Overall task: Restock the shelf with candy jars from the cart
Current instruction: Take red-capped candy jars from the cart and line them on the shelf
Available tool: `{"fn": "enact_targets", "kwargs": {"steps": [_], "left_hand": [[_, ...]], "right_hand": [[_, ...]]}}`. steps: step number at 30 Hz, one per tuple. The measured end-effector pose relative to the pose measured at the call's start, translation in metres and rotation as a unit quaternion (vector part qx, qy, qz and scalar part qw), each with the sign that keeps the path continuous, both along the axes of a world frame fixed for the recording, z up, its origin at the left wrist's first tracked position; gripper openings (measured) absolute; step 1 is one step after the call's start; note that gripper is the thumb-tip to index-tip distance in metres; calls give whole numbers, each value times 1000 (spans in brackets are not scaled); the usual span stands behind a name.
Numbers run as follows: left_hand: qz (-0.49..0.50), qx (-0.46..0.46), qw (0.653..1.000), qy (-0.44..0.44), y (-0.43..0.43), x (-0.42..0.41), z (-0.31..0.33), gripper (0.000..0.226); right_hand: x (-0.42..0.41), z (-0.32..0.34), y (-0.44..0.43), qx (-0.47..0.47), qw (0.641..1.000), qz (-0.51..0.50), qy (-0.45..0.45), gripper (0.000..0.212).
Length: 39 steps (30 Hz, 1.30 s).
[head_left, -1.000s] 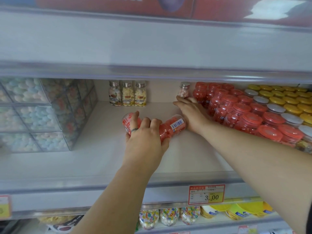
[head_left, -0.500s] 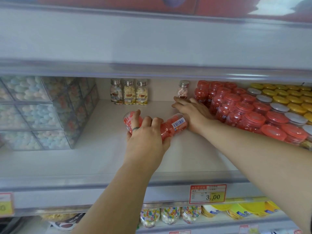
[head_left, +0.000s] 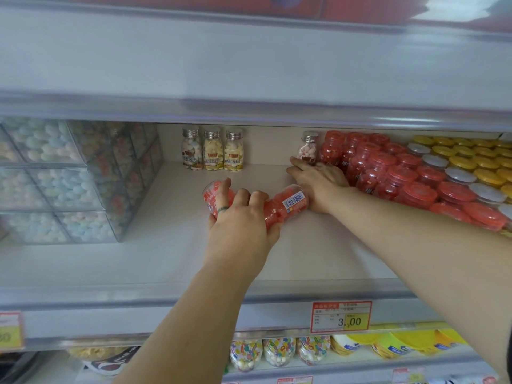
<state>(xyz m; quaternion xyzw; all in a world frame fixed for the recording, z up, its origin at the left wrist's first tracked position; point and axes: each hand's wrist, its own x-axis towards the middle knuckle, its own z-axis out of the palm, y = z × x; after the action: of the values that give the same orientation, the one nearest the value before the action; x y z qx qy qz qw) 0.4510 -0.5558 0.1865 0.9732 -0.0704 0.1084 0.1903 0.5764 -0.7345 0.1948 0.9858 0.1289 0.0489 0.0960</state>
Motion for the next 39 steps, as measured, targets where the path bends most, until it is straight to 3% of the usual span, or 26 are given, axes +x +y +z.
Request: {"fn": "enact_targets", "kwargs": {"steps": [5,8,13,17,26,31,34,36,39], "left_hand": [[3,-1,1000,6,0,-1,1,55],[1,6,1000,0,0,0,0,56],[2,0,1000,-1,0,1,0,55],[-1,0,1000,-3,1,2,-2,55],[-4,2,1000,-16,0,4,-5,56],[-4,0,1000,-14,2,6,-6,56],[-12,5,1000,-9,3,8,-5,56],[-19,-3,1000,4,3,6,-1,56],[-42,-33,998,28,4,2,2,63]], "right_hand": [[-3,-1,-2,-3,1000,2,-13,62],[-13,-5,-6,25,999,-1,-40,52],[-26,-12,-15,162,981,-53,-94,38],[-19,-18,-16,249,957,-144,-42,44],[-2,-29,-12,230,962,-149,-13,50],[-13,-22,-13,275,954,-118,-20,38],[-43,-6,-17,361,927,-85,-63,44],[-74,6,-14,393,919,-8,-45,52],[-108,12,-2,261,954,150,12,68]]}}
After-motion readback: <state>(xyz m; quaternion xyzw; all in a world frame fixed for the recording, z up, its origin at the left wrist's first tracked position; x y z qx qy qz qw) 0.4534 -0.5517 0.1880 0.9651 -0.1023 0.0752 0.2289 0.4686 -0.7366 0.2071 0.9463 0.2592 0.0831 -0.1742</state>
